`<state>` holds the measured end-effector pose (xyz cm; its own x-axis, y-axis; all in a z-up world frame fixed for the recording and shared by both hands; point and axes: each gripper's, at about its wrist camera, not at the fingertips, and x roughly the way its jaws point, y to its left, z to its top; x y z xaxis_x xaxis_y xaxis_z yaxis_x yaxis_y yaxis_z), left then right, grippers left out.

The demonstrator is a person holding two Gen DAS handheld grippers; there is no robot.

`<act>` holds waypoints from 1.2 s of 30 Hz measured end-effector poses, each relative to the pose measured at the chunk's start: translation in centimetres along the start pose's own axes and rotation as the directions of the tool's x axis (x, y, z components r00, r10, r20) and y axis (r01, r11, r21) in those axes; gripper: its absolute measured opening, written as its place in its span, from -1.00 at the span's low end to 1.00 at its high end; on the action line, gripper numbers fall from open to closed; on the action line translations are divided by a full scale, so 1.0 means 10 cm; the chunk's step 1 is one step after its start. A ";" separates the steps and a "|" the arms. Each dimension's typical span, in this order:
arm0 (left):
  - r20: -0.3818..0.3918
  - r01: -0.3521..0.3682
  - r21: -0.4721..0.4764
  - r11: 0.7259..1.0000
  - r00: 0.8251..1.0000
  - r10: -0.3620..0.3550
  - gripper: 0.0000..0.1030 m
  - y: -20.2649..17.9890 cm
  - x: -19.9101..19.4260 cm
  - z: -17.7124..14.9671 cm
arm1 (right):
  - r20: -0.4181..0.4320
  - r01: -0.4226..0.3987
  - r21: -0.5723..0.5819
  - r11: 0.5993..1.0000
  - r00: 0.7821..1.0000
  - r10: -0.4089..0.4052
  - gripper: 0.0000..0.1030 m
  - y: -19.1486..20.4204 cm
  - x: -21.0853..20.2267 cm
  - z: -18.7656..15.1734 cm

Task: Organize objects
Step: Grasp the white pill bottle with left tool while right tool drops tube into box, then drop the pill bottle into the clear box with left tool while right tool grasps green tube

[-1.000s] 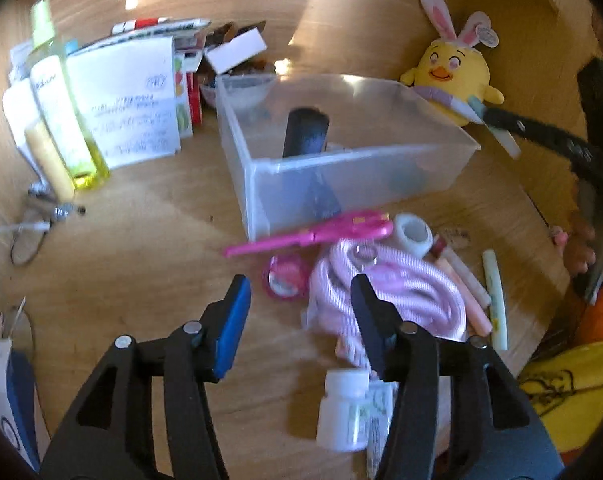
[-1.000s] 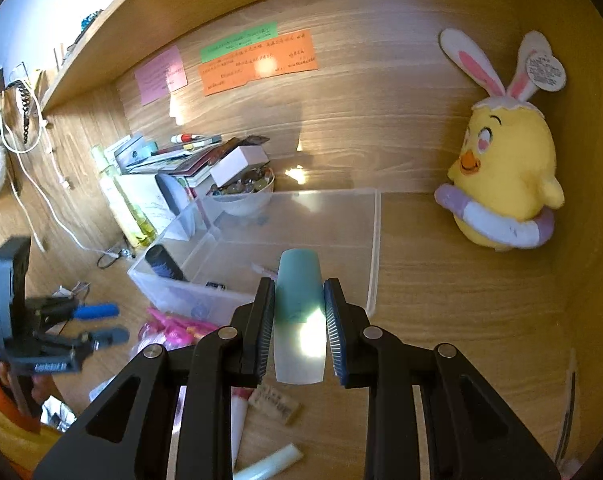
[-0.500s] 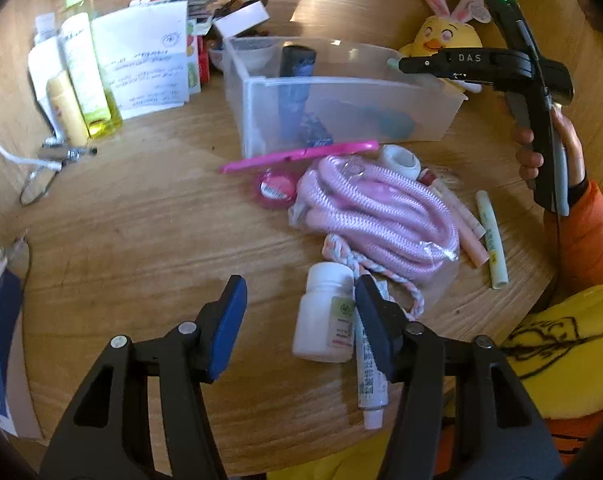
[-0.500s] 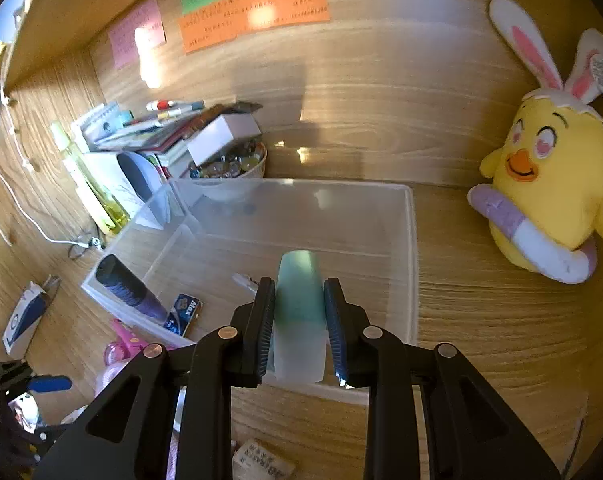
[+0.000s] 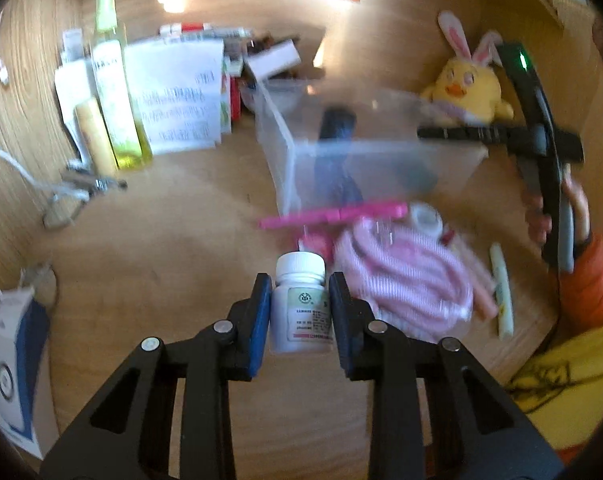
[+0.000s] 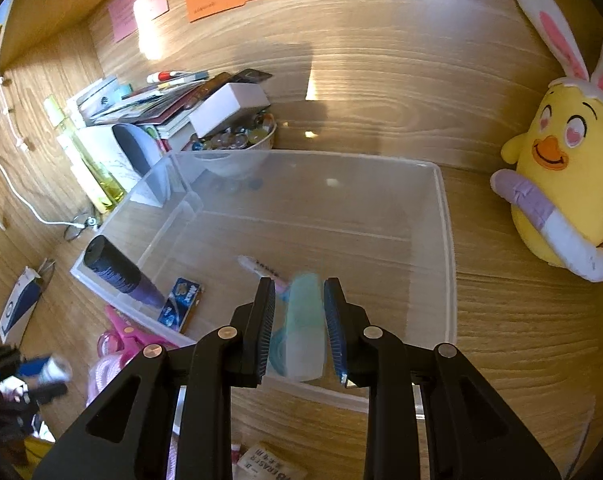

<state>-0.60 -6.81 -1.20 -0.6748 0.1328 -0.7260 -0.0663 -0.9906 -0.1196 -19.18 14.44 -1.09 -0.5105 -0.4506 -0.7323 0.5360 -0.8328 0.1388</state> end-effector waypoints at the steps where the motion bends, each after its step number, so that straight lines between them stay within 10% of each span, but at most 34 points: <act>1: 0.014 0.001 -0.007 1.000 1.000 -0.001 -0.44 0.02 -0.01 0.07 | 0.000 -0.002 -0.002 1.000 1.000 0.002 -0.54 0.01 -0.01 0.00; 15: 0.074 0.007 -0.044 0.999 0.997 -0.004 -0.44 0.07 0.33 0.86 | 0.078 -0.010 -0.029 1.000 0.997 0.012 -0.03 0.17 -0.55 -0.35; 36: 0.043 -0.004 -0.032 0.999 0.999 0.005 -0.39 -0.05 0.59 1.04 | -0.100 0.025 0.060 0.998 0.995 -0.019 -0.01 0.10 -0.55 -1.31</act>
<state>-12.21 -5.87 1.65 -0.7058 0.1263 -0.6970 -0.0399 -0.9895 -0.1388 -7.05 20.35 -5.61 -0.4510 -0.4007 -0.7975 0.4819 -0.8614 0.1604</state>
